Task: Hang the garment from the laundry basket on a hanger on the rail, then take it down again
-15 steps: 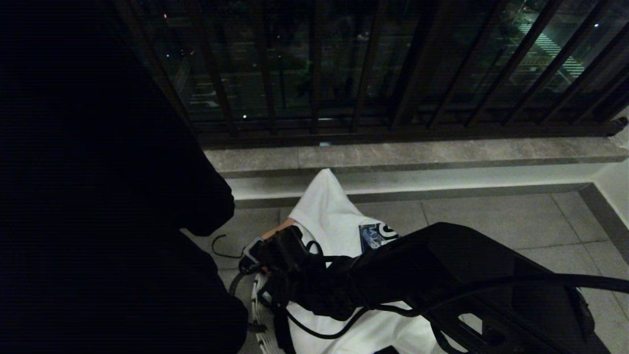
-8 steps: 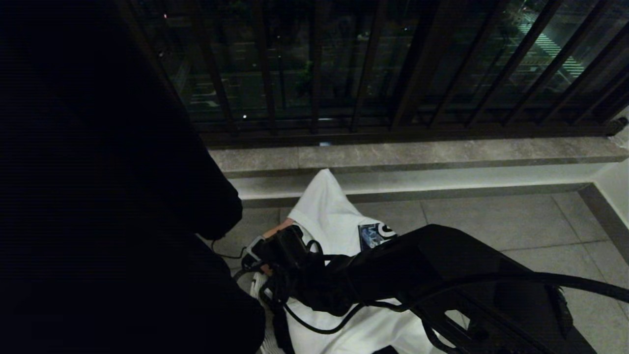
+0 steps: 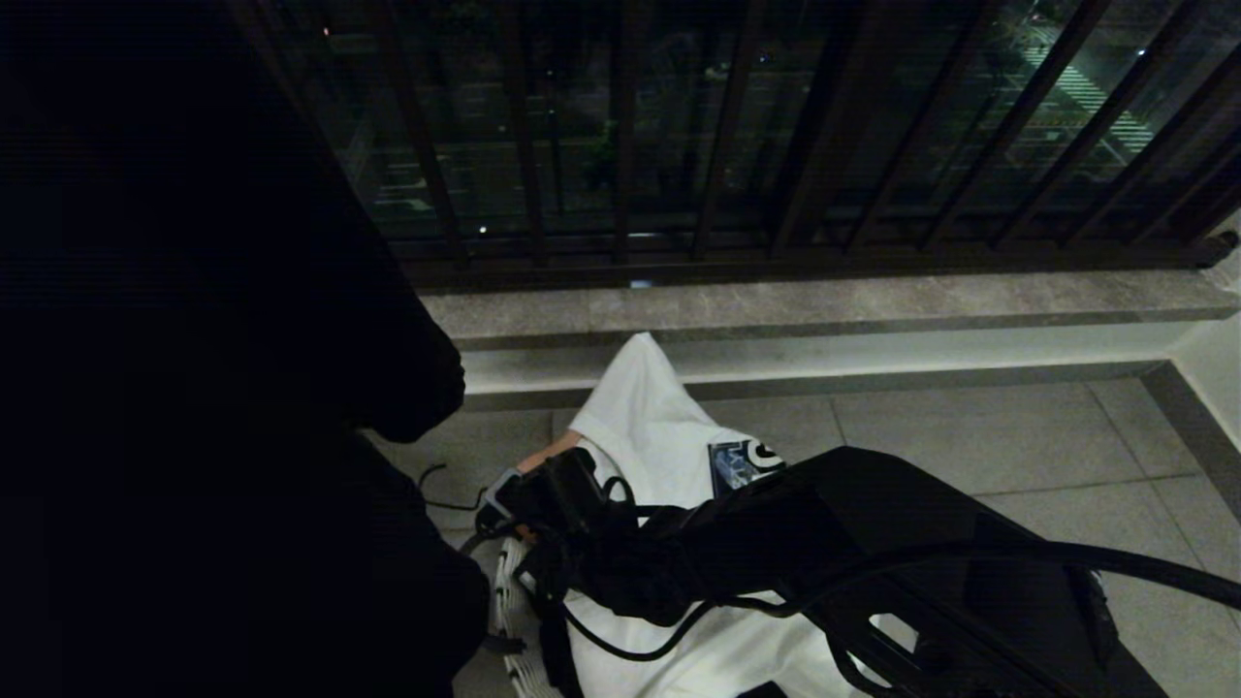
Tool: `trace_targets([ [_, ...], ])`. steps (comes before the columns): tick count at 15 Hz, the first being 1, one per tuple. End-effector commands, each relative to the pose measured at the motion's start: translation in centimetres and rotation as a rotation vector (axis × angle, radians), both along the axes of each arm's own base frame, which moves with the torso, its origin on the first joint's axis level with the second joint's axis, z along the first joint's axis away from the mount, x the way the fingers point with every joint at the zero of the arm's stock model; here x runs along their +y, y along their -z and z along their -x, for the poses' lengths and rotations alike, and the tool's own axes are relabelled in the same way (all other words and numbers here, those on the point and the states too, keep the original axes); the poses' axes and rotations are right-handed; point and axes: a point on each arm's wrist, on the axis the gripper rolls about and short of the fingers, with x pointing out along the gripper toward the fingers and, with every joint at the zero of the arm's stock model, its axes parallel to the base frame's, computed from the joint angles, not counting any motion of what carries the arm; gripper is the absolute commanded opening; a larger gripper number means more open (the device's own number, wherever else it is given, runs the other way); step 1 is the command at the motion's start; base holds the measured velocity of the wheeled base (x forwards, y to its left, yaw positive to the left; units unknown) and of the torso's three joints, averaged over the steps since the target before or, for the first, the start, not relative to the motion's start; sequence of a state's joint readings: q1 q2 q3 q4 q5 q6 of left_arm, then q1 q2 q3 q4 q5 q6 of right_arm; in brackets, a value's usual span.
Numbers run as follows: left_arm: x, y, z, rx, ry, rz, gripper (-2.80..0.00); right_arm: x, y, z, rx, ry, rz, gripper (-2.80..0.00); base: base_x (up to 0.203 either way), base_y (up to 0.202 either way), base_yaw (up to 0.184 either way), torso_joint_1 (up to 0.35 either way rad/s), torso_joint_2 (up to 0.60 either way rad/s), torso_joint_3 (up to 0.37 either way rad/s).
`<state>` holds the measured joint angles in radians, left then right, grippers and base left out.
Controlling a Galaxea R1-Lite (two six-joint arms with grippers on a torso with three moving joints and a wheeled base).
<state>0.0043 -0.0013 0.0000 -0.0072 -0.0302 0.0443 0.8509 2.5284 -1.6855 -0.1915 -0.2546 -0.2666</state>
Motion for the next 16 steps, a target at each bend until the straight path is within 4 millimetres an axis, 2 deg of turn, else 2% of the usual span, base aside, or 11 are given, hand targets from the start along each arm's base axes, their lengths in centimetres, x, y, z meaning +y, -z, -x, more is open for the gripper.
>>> trace_targets([
  [1,0.0,0.0,0.0,0.001,0.000,0.000,-2.80,-0.1,-0.8,0.3,-0.010,-0.001,-0.007,-2.80,0.000,0.000,0.000,0.000,0.00,0.000],
  [9,0.0,0.1,0.0,0.002,0.000,0.000,-2.80,-0.8,-3.3,2.9,-0.021,-0.004,0.001,-2.80,0.000,0.000,0.000,0.000,0.00,0.000],
  [16,0.0,0.1,0.0,0.002,0.000,0.000,-2.80,-3.7,-8.5,6.4,0.011,0.043,-0.112,-2.80,0.000,0.000,0.000,0.000,0.00,0.000],
])
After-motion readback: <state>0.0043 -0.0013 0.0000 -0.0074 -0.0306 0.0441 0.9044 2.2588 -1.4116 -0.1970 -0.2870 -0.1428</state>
